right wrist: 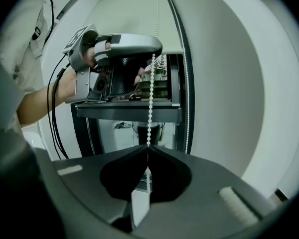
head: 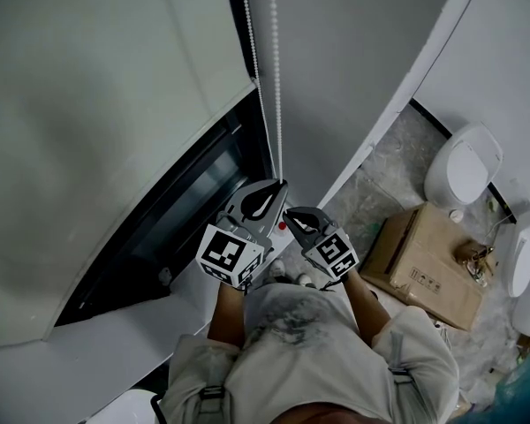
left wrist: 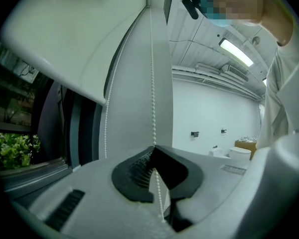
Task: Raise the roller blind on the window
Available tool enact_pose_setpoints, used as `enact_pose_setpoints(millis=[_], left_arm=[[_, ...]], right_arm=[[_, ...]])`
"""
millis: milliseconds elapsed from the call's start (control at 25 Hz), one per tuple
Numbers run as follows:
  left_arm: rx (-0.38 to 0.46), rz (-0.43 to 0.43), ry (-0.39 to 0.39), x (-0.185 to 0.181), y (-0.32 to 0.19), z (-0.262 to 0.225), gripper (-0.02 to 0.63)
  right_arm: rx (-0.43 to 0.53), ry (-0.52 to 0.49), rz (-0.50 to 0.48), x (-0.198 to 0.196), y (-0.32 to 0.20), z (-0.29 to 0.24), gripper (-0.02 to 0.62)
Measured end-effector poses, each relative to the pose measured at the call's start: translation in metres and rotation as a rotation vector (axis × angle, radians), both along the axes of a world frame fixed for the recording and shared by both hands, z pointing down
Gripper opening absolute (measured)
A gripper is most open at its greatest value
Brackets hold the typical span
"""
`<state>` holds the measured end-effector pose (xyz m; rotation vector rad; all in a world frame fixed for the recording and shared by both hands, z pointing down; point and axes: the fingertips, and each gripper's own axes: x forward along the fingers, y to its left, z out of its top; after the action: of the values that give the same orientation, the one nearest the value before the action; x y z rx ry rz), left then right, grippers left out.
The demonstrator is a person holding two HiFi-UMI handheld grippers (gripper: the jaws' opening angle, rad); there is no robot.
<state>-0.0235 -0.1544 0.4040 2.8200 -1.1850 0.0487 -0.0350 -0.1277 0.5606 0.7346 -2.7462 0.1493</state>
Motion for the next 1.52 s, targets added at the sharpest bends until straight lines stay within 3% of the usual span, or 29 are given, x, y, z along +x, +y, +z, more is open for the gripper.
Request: enact_pose_setpoints(millis=[560, 840, 1000, 1200, 1360, 1520], left_arm=[[-0.02, 0.006, -0.015, 0.0, 0.006, 0.013, 0.009], [-0.022, 0.002, 0.0, 0.0, 0.004, 0.014, 0.009], [-0.02, -0.001, 0.0, -0.001, 0.004, 0.015, 0.009], [-0.019, -0.004, 0.006, -0.002, 0.003, 0.015, 0.009], [-0.017, -0.009, 0.012, -0.005, 0.004, 0.015, 0.009], [-0.017, -0.011, 0.013, -0.007, 0.003, 0.015, 0.009]], right_arm=[[-0.005, 0.028, 0.003, 0.008, 0.014, 0.001, 0.017], [0.107, -0.059, -0.019, 0.021, 0.012, -0.075, 0.06], [0.229, -0.163, -0.032, 0.023, 0.006, -0.138, 0.061], [0.312, -0.24, -0.036, 0.016, -0.008, -0.209, 0.061], [0.34, -0.264, -0.049, 0.007, -0.017, -0.239, 0.061], [0.309, -0.265, -0.065, 0.003, -0.022, -0.251, 0.061]])
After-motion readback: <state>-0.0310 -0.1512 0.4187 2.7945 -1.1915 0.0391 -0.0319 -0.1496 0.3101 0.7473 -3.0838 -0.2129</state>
